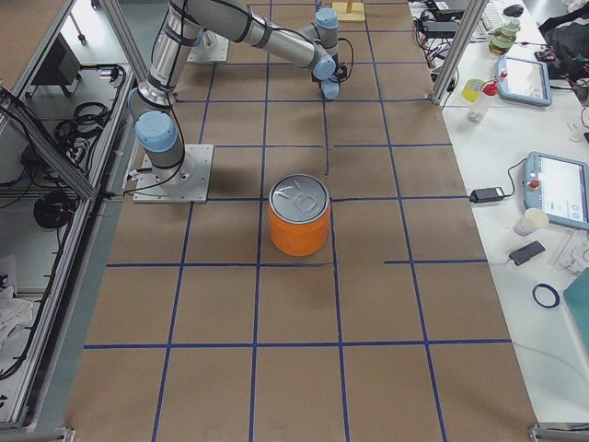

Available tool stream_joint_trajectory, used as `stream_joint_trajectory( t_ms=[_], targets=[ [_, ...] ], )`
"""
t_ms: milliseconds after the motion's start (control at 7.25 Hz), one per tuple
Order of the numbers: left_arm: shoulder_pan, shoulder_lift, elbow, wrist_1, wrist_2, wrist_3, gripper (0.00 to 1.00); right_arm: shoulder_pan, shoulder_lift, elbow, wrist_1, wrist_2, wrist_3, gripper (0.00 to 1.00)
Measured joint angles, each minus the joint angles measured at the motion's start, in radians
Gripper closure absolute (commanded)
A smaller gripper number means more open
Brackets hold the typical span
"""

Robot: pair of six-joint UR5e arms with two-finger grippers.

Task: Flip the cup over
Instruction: 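Lay the cup on its side and open the right gripper, then raise the right gripper back toward its start while the left arm reaches out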

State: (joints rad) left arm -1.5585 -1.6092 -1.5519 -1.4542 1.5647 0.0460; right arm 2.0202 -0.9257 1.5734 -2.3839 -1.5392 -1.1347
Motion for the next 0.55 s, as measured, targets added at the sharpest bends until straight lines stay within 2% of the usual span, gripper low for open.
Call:
stream_joint_trajectory(
  t_ms=[276,552],
  targets=[
    [0.000,0.000,0.000,0.000,-0.001,0.000,0.00,0.000,-0.020,0.000,0.015,-0.005,0.001,0.00],
    [0.000,0.004,0.000,0.000,-0.003,0.000,0.00,-0.011,-0.117,0.000,0.125,-0.003,0.004,0.00]
  ],
)
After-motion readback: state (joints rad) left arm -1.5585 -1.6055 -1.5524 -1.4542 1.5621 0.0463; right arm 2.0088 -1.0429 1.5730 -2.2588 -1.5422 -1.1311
